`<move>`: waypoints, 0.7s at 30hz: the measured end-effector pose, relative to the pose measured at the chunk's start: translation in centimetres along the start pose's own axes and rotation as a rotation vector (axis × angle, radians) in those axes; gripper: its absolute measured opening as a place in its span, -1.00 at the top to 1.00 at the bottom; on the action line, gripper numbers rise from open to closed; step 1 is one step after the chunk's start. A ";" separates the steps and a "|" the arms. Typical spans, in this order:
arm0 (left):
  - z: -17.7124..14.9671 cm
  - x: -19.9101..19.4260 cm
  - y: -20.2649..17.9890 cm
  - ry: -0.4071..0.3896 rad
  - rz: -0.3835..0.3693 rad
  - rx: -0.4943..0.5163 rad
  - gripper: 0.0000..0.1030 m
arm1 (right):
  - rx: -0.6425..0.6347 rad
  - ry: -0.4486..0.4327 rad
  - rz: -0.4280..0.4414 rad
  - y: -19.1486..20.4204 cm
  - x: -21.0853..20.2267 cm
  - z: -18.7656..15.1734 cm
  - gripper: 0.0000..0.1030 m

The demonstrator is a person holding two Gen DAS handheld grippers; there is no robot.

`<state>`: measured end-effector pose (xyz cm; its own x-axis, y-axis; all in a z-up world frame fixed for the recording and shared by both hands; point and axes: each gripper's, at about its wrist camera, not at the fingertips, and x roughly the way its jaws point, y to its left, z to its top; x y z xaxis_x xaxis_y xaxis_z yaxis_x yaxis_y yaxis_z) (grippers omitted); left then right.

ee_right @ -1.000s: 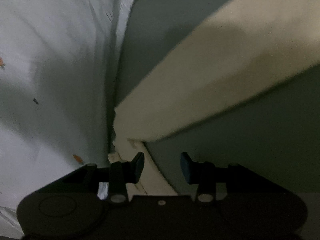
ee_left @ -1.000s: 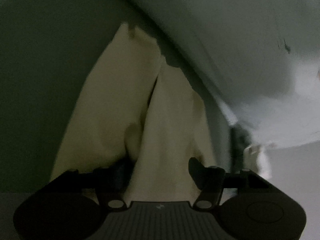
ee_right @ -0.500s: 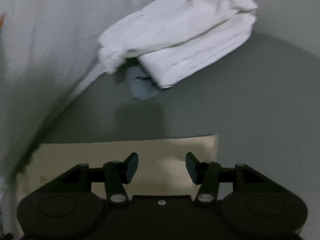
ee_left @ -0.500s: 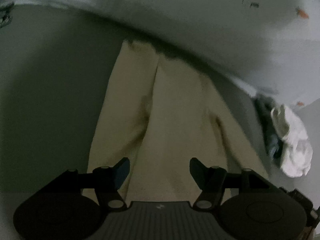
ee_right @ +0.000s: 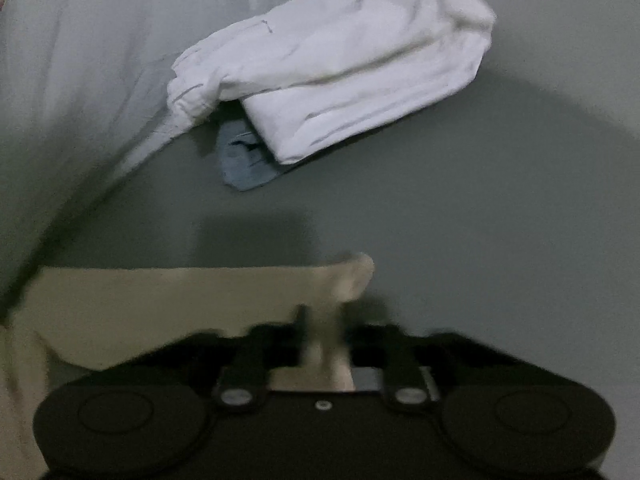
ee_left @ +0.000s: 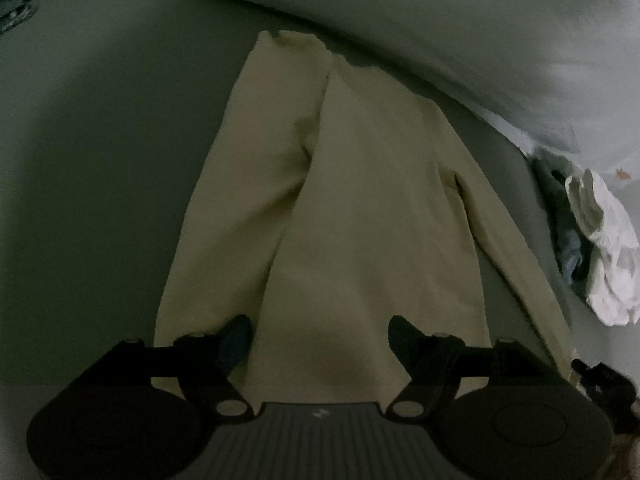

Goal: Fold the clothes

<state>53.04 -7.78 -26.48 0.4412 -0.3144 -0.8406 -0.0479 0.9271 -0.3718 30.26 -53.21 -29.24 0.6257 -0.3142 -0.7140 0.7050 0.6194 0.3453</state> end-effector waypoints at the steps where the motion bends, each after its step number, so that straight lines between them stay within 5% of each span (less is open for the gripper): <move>1: -0.1 0.0 -0.1 -0.001 0.003 0.008 -0.51 | 0.062 0.007 0.042 -0.5 -0.1 0.0 0.92; 9: -0.1 0.0 0.5 -0.012 -0.022 -0.041 -0.55 | 0.670 0.136 0.537 -1.8 1.9 -2.2 0.96; 12: 0.0 -0.1 1.0 -0.013 -0.041 -0.079 -0.55 | 0.866 0.266 0.819 1.7 3.9 -4.5 0.96; 15: 0.2 -0.2 1.4 -0.013 -0.057 -0.123 -0.55 | 0.924 0.434 0.999 6.3 5.4 -7.2 0.96; 18: 0.3 -0.6 1.7 -0.014 -0.054 -0.149 -0.55 | 0.846 0.645 1.021 10.6 6.5 -10.3 0.96; 21: 0.3 -1.0 1.6 -0.028 -0.029 -0.139 -0.55 | 0.735 0.826 0.851 12.7 7.6 -13.8 0.88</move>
<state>52.77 -5.86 -26.09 0.4686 -0.3332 -0.8182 -0.1576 0.8798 -0.4485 39.38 -37.84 -38.70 0.7513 0.6333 -0.1856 0.3850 -0.1922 0.9027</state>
